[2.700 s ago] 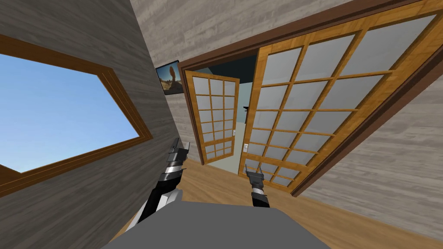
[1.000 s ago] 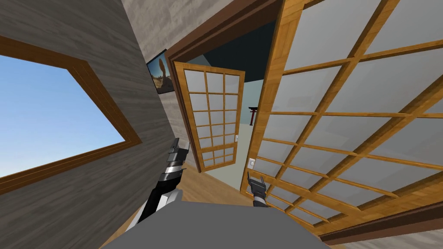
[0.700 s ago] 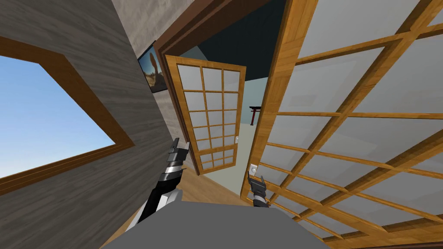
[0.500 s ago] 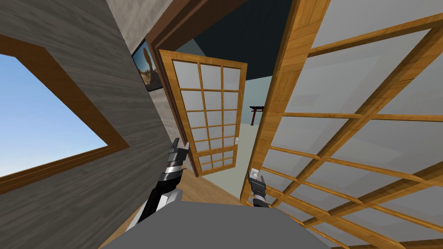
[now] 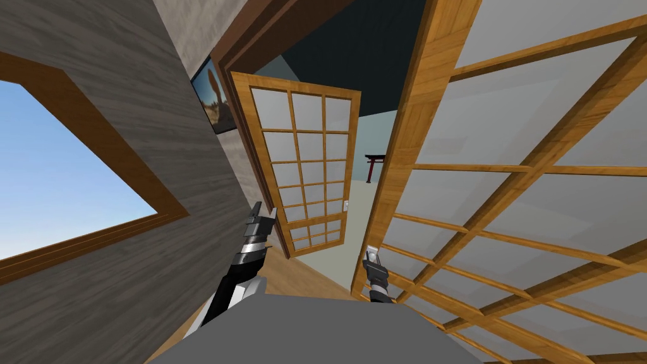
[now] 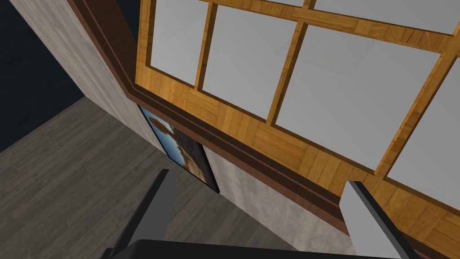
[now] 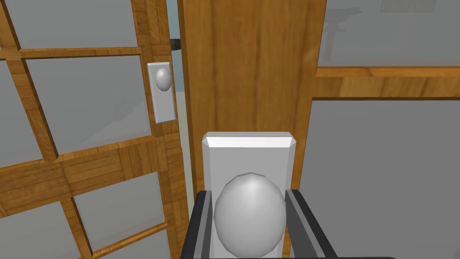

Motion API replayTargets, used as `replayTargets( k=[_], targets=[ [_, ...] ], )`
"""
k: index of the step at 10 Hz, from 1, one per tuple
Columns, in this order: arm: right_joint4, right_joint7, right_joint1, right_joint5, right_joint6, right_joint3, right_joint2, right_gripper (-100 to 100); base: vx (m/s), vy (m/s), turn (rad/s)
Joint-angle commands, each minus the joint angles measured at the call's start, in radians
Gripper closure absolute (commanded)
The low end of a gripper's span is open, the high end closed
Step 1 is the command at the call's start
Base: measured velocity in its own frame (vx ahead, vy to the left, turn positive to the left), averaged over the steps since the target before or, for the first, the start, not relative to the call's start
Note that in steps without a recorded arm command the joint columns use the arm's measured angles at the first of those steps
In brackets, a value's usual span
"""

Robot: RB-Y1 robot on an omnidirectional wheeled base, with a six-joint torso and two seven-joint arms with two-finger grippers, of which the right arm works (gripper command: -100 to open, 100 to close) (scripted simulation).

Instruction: Push the door open

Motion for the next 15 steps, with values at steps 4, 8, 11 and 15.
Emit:
replayTargets(
  k=[4, 8, 11, 15],
  targets=[
    [0.027, 0.019, -0.023, -0.028, -0.027, -0.046, 0.012, 100, 0.045, -0.03, 0.084],
    [0.054, 0.039, -0.049, -0.057, -0.057, -0.094, 0.025, 100, 0.112, -0.048, 0.083],
    [0.08, 0.058, -0.072, -0.083, -0.084, -0.139, 0.037, 100, 0.073, -0.053, 0.112],
    [0.108, 0.078, -0.098, -0.113, -0.114, -0.189, 0.052, 100, 0.079, -0.061, 0.095]
  ],
)
